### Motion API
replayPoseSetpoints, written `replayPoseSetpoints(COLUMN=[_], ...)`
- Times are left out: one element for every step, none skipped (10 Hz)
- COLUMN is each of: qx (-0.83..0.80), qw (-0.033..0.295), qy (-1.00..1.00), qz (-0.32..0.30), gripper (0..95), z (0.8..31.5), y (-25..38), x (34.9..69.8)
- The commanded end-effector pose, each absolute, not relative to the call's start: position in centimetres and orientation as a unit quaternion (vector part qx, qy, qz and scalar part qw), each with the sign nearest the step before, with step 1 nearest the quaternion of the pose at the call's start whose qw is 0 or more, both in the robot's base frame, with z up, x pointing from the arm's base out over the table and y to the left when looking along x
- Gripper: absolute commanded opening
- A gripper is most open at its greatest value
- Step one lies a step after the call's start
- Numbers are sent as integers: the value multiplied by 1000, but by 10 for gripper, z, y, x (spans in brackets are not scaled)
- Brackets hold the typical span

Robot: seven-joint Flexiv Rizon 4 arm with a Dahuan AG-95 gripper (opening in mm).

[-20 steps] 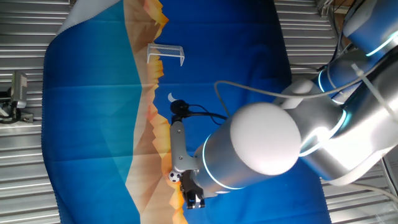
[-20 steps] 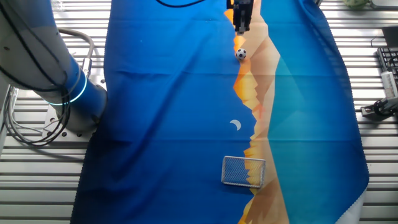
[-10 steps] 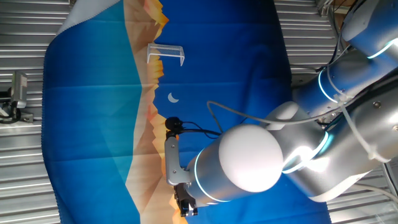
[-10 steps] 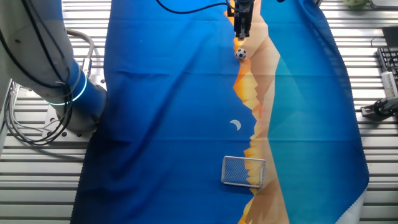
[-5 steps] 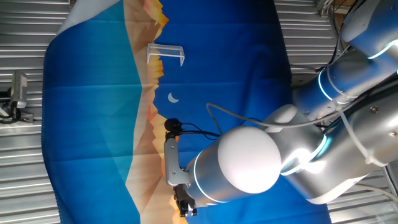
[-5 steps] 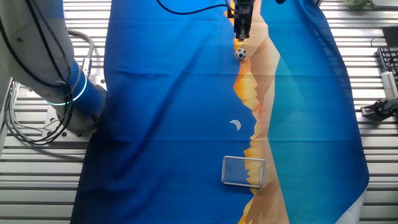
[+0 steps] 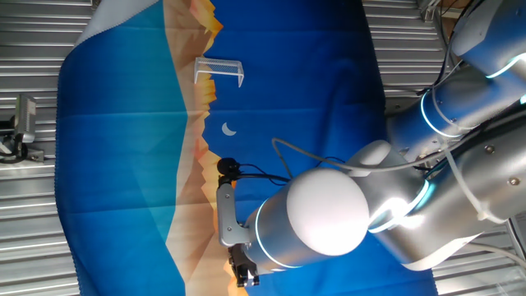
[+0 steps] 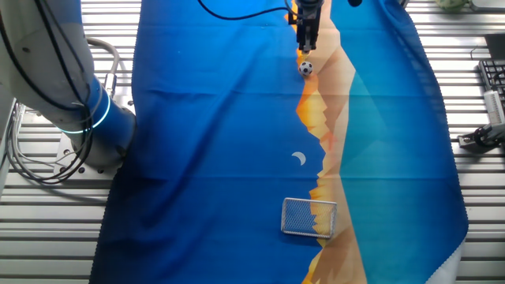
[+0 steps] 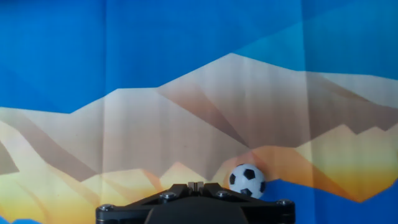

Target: Push the soccer ball into the goal

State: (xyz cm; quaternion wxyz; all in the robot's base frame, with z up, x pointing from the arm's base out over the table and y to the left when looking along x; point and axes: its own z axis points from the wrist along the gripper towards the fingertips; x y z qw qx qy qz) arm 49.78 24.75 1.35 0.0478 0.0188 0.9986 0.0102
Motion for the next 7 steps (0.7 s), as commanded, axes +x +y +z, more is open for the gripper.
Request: replayPoseSetpoints(qx=[18,19,19,19,19,19,18], qw=[46,45,45,45,44,43,43], qy=[999,999,999,999,999,999,999], qz=[9,9,9,9,9,9,9], gripper=[0,0,0,0,0,0,0], z=[15,15,15,15,15,15,16], y=[246,246,246,246,246,245,243], x=[496,496,496,496,496,497,497])
